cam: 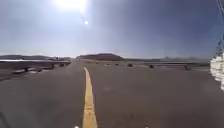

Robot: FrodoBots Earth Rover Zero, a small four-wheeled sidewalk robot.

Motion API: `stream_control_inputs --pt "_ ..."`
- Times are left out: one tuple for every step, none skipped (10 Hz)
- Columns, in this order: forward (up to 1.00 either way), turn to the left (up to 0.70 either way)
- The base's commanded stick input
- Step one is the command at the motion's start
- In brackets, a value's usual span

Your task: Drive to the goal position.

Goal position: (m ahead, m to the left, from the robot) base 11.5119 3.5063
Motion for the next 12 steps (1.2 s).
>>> stream_control_inputs --pt "0.70 0.00" --pt "0.70 0.00" --pt "0.70 0.00" --pt "0.70 0.00" --pt "0.70 0.00" --pt "0.70 0.00" --pt "0.70 0.00" --pt "0.70 0.00" --pt "0.70 0.03" --pt "0.70 0.35" --pt "0.70 0.26" --pt "0.70 0.00"
